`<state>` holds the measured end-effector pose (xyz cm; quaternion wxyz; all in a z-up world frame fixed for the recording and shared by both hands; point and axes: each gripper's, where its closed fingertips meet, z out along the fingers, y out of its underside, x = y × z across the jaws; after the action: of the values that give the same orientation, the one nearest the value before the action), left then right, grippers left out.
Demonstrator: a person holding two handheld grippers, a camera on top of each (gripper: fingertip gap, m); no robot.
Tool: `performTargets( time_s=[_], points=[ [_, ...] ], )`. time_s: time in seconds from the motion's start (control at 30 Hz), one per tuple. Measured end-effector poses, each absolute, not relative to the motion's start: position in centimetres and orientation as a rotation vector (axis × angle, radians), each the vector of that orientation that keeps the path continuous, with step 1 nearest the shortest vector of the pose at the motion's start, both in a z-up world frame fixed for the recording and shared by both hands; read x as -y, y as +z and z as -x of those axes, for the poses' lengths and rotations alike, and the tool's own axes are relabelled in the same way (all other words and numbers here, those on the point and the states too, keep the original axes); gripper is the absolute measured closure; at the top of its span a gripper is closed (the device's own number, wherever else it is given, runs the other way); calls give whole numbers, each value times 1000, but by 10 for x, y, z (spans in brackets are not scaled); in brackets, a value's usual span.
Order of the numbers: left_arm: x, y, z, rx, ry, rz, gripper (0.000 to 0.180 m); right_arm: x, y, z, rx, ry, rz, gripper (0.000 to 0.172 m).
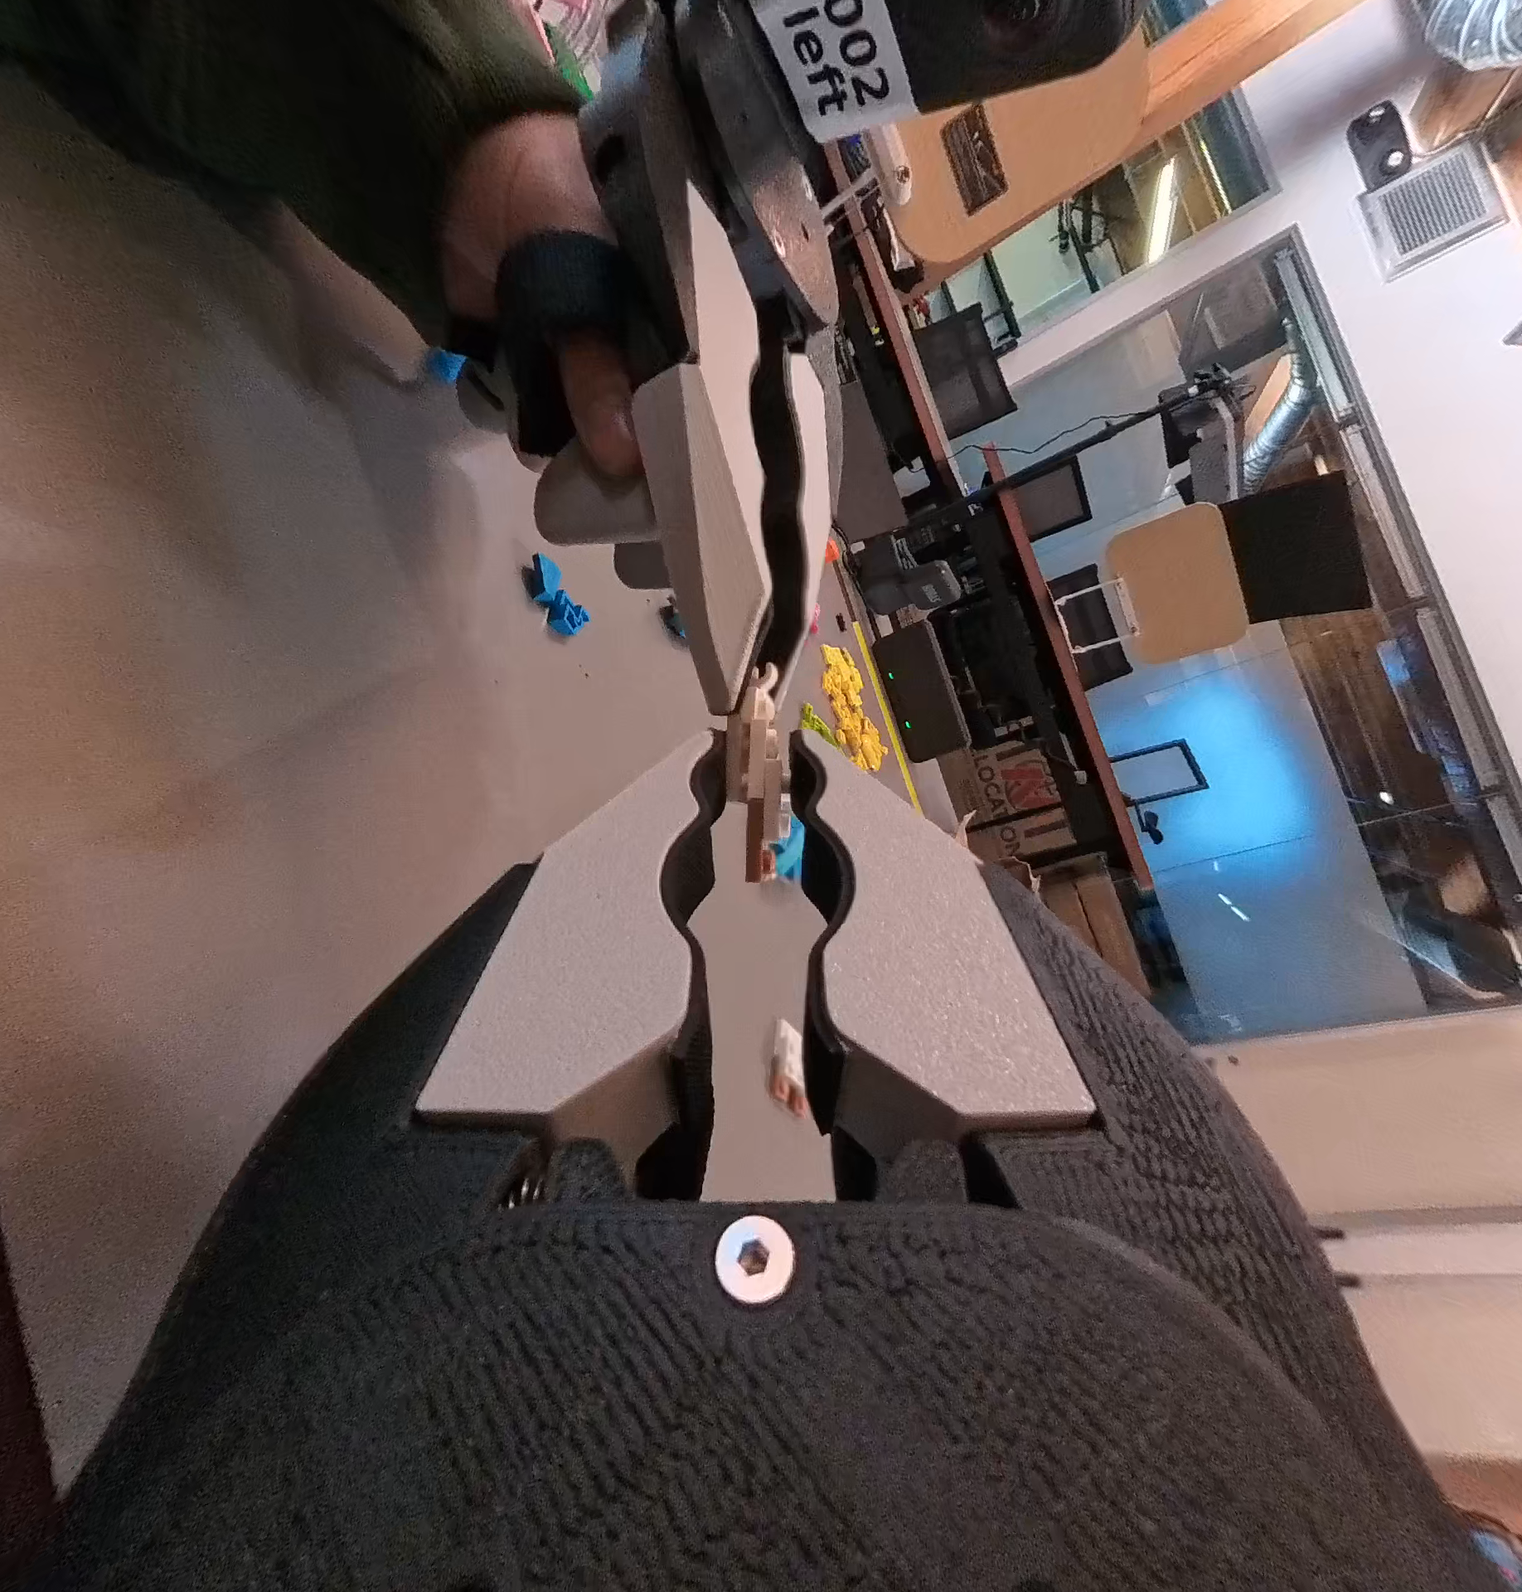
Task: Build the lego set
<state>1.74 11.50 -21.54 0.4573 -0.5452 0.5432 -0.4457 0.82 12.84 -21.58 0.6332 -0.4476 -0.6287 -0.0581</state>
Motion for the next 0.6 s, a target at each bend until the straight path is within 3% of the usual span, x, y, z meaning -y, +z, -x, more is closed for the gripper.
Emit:
performTargets(
  time_s=[0.6],
  points=[
    [-117,-224,-18,-1317,-1175,1440,174,-130,-221,-9,1566,-584,789,162]
  ],
)
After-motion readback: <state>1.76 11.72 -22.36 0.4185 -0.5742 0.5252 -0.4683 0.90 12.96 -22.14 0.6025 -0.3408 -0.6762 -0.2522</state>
